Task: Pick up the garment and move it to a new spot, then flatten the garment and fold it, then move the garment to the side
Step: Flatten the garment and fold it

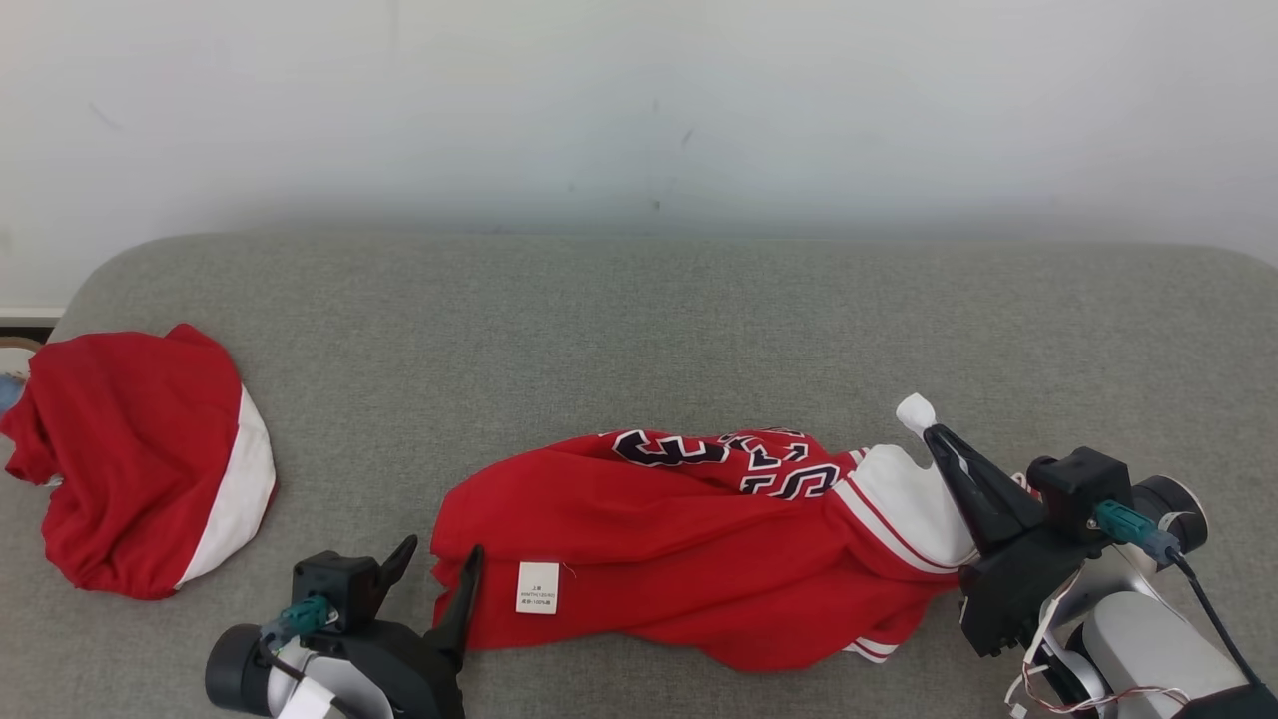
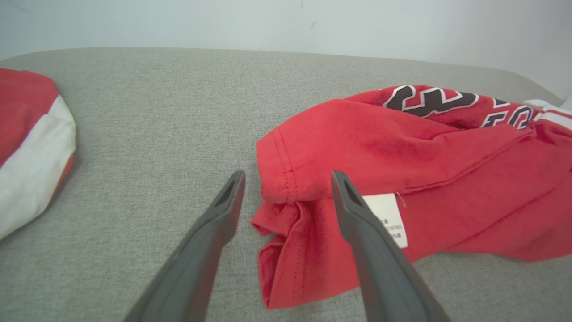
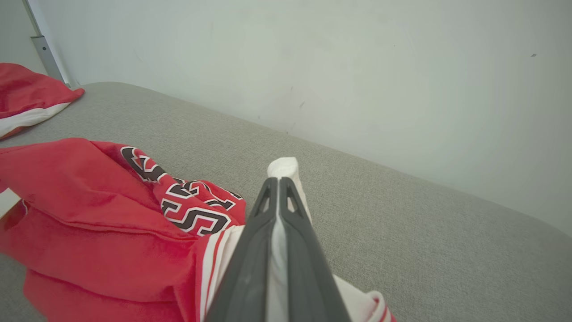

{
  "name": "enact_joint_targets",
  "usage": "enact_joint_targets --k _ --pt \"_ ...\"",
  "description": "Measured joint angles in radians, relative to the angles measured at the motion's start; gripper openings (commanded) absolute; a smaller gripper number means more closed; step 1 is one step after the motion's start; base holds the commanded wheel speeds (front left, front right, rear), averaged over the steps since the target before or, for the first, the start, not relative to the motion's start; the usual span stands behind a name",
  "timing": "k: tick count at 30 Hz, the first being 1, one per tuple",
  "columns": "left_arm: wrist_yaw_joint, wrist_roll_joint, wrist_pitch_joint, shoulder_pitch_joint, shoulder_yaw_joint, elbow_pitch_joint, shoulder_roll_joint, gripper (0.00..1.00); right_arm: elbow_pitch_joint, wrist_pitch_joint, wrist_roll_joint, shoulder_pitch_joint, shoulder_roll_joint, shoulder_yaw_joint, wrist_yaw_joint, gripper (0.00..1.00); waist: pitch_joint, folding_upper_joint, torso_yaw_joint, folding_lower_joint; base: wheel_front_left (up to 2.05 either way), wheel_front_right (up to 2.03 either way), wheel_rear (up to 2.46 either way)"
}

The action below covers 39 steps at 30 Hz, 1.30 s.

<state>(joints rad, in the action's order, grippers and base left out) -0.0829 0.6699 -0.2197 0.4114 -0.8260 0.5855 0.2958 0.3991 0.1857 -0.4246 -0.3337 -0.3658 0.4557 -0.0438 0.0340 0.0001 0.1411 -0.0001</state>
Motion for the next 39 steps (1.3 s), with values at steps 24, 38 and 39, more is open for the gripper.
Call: enact_joint_targets --k 24,38,39 --pt "0.004 0.058 0.108 0.058 0.029 -0.006 0.006 0.00 0.010 0.010 0.001 -0.024 -0.005 0.001 -0.008 0.00 0.034 0.0000 -0.060 0.0002 0.00 0.00 0.00" --pt "0.032 0.054 0.131 0.227 0.051 -0.016 -0.020 0.00 0.015 0.014 0.004 -0.051 0.022 0.025 -0.011 0.00 0.059 0.0000 -0.119 0.0002 0.00 0.00 0.00" --pt "0.040 0.054 0.135 0.242 0.050 -0.008 -0.028 0.00 0.015 0.014 0.004 -0.053 0.023 0.025 -0.011 0.00 0.063 0.0000 -0.124 0.0002 0.00 0.00 0.00"
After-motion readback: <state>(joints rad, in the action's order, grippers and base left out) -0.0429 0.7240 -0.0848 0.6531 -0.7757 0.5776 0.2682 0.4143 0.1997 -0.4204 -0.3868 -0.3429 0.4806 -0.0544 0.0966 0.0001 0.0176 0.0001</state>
